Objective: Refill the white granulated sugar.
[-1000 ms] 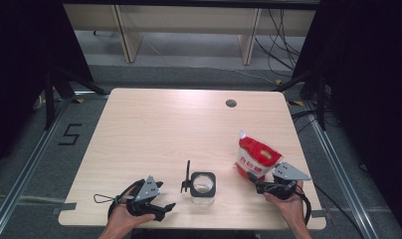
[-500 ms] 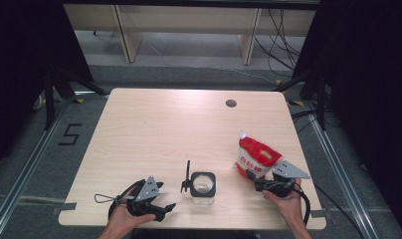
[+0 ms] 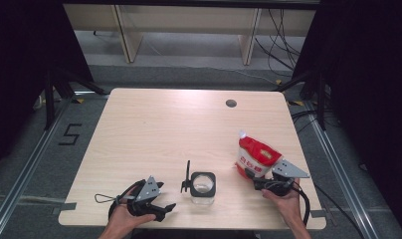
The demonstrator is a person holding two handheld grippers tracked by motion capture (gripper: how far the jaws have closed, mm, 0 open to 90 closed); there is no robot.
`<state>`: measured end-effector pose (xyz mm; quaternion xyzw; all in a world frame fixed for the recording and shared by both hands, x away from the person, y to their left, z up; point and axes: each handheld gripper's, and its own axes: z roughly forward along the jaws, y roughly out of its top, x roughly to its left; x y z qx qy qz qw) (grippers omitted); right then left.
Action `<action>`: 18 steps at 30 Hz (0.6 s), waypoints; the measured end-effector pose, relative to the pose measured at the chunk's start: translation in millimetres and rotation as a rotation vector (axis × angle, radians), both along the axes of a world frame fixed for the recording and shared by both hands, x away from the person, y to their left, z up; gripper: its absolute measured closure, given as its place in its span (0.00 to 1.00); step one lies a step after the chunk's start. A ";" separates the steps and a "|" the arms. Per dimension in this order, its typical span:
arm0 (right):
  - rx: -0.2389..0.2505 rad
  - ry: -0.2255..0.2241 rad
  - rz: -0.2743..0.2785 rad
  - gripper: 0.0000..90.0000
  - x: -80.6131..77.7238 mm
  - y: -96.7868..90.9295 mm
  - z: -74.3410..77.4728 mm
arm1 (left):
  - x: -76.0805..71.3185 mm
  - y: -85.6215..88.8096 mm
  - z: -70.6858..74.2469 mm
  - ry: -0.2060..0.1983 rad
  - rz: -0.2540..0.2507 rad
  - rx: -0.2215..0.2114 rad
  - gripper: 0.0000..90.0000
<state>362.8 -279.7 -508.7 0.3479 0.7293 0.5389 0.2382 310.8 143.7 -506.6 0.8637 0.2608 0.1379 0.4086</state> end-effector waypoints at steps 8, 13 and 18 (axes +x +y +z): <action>0.035 -0.017 0.022 0.28 4.4 1.7 -1.9 | -0.1 -1.2 -0.6 -0.001 -0.003 0.003 0.21; 0.064 -0.004 0.033 0.27 6.5 4.2 -4.9 | 0.0 -1.1 -0.6 -0.001 -0.003 0.003 0.21; 0.034 -0.039 0.045 0.29 11.0 5.1 -6.6 | 0.0 -0.9 -0.1 0.007 -0.012 0.008 0.21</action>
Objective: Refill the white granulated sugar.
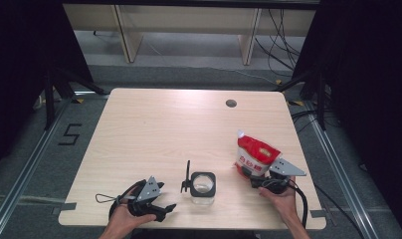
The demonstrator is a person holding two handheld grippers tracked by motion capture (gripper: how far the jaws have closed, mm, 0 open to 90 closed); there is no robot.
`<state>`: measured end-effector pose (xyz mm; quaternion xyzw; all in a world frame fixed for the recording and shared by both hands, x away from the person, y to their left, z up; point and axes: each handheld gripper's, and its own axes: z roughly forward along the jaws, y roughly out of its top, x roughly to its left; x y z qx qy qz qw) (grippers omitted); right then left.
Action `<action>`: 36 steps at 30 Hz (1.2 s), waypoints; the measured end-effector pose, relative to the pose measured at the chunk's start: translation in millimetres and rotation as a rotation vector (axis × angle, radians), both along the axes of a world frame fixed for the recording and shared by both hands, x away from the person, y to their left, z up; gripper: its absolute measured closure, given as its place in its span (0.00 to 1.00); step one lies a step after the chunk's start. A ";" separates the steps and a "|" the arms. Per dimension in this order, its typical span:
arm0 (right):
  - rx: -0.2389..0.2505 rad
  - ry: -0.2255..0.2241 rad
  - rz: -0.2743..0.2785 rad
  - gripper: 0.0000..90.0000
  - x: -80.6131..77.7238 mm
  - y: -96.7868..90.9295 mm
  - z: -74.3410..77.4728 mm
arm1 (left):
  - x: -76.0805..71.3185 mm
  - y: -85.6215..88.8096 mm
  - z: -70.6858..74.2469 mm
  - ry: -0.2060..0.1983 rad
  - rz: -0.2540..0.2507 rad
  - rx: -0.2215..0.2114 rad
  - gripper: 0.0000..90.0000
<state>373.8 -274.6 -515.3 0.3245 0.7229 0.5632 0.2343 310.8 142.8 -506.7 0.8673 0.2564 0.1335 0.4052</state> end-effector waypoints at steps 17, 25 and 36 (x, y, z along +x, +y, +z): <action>-0.014 -0.005 0.006 0.40 3.3 0.5 2.3 | 1.5 -0.1 0.0 -0.023 -0.018 0.016 0.21; -0.044 -0.040 -0.051 0.44 -2.9 8.7 6.8 | -0.2 1.0 0.6 0.010 -0.004 0.009 0.21; -0.157 -0.105 -0.095 0.45 -18.4 7.0 19.6 | -0.5 0.6 0.0 0.006 0.005 -0.012 0.21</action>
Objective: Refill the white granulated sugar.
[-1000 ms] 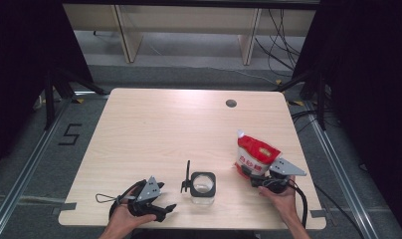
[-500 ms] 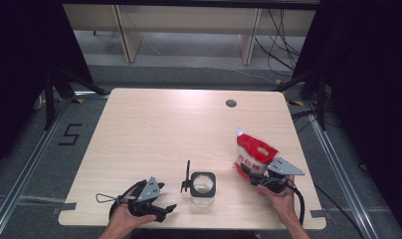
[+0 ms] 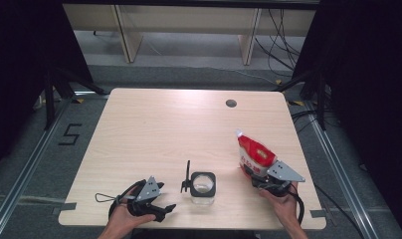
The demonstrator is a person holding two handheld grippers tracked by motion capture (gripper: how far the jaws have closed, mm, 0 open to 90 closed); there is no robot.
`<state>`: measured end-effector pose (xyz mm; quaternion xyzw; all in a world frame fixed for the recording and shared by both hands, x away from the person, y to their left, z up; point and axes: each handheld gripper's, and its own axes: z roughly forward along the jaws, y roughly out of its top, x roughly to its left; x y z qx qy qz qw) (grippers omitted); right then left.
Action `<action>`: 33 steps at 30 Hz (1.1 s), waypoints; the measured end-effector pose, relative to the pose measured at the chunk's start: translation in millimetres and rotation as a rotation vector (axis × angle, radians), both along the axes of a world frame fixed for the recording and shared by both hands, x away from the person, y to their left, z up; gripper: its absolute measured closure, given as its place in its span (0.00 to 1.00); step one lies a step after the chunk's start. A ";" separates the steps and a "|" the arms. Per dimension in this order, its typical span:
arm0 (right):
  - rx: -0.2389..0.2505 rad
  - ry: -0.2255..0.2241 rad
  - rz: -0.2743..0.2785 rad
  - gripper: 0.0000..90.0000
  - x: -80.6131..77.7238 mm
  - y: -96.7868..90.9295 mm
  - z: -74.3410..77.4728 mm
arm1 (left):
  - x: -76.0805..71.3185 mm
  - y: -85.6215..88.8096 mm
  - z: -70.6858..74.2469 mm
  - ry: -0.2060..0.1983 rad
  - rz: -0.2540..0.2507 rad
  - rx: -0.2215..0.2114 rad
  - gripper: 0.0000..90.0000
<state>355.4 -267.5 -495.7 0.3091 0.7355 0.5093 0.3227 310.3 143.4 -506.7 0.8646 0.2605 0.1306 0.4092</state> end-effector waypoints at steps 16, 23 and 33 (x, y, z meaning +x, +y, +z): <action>-0.339 -0.175 -0.007 0.46 -45.7 8.3 36.4 | 2.1 4.1 1.3 -0.007 -0.003 0.007 0.21; -0.439 -0.226 0.012 0.46 -62.3 11.7 44.0 | 2.3 4.1 1.3 -0.004 -0.002 0.012 0.21; -0.747 -0.345 0.051 0.46 -78.1 25.4 41.2 | 2.5 3.7 0.7 -0.012 0.003 0.013 0.21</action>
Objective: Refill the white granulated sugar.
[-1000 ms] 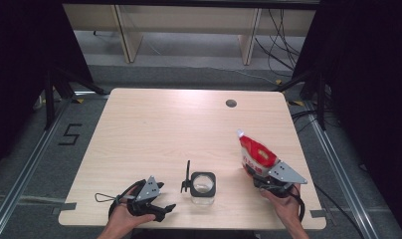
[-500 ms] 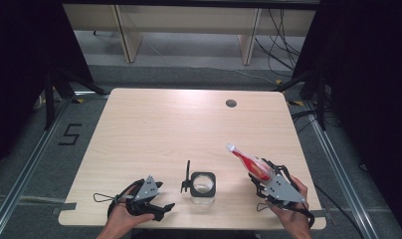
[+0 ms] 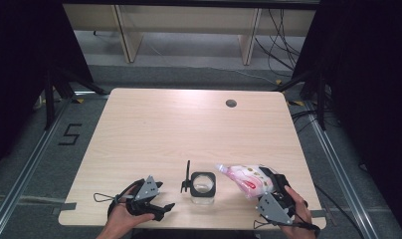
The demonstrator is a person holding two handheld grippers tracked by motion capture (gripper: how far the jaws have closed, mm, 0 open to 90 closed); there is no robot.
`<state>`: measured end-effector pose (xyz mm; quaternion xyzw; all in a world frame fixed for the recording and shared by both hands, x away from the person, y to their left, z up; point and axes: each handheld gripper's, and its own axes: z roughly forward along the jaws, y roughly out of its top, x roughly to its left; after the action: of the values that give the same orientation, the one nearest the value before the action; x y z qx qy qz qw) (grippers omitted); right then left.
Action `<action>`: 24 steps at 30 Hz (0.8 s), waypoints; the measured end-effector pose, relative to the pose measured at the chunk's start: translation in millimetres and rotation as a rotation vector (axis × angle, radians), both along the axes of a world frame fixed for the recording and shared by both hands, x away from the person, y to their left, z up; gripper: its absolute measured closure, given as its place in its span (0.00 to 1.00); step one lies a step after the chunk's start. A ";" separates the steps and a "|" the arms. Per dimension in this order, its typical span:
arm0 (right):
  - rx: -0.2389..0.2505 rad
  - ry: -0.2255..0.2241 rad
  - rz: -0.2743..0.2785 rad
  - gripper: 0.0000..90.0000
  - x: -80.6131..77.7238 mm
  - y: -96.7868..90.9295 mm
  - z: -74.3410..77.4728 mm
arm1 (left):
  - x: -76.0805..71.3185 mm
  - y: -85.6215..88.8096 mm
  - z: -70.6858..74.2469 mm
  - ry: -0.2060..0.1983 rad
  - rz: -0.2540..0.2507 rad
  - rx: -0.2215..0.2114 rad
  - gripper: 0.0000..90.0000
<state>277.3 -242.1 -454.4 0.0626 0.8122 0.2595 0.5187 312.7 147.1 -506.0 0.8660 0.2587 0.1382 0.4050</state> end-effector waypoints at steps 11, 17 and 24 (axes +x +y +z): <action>-0.255 -0.143 0.004 0.46 -4.7 8.0 0.1 | -0.8 -0.4 0.0 0.002 0.007 -0.002 0.21; -0.330 -0.165 -0.008 0.46 -6.9 12.9 -4.8 | -1.1 -1.2 -0.6 0.010 0.003 -0.011 0.21; -0.391 -0.187 -0.005 0.46 -9.3 17.8 -4.2 | 1.2 0.2 0.7 -0.016 -0.021 0.014 0.21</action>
<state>268.0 -224.3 -458.6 -0.0617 0.7953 0.1005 0.5946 313.9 147.3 -505.4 0.8703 0.2454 0.1427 0.4025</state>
